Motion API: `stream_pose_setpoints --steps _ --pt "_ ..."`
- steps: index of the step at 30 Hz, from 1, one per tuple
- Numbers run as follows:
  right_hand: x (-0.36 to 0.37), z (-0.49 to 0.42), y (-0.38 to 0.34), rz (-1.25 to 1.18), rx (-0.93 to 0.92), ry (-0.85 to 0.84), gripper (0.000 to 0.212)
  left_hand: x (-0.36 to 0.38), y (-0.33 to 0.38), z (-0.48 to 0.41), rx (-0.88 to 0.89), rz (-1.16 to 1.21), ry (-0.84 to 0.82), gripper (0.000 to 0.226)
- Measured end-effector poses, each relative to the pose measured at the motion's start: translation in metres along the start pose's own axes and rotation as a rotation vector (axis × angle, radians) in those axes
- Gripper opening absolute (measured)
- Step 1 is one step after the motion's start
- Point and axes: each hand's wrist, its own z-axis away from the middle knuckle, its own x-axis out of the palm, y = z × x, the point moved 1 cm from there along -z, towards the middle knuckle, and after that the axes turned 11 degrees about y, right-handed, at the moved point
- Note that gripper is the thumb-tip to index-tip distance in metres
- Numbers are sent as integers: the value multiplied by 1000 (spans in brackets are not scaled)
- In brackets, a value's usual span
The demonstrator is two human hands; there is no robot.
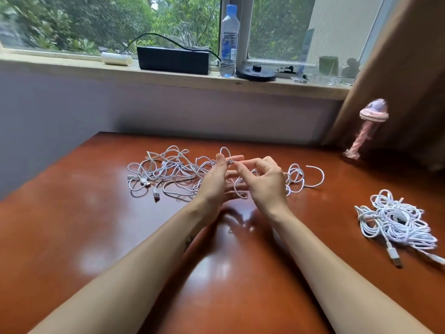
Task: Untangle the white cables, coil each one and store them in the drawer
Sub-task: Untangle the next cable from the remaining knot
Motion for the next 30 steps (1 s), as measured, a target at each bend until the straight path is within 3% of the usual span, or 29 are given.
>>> stream_pose_setpoints --steps 12,16,19,24,30 --pt "-1 3 5 4 -105 -64 18 -10 -7 -2 170 -29 -26 50" --pt "-9 3 1 -60 -66 -77 21 -13 -4 3 108 -50 -60 49" --pt "-14 1 -3 -116 -46 -159 21 -18 -1 6 2 -38 -198 28" --pt "-26 -2 -14 -266 139 -419 53 -22 4 16 -190 -81 -441 29" --pt "-25 -4 -11 -202 94 -495 61 -24 5 22 -203 -184 -466 28"
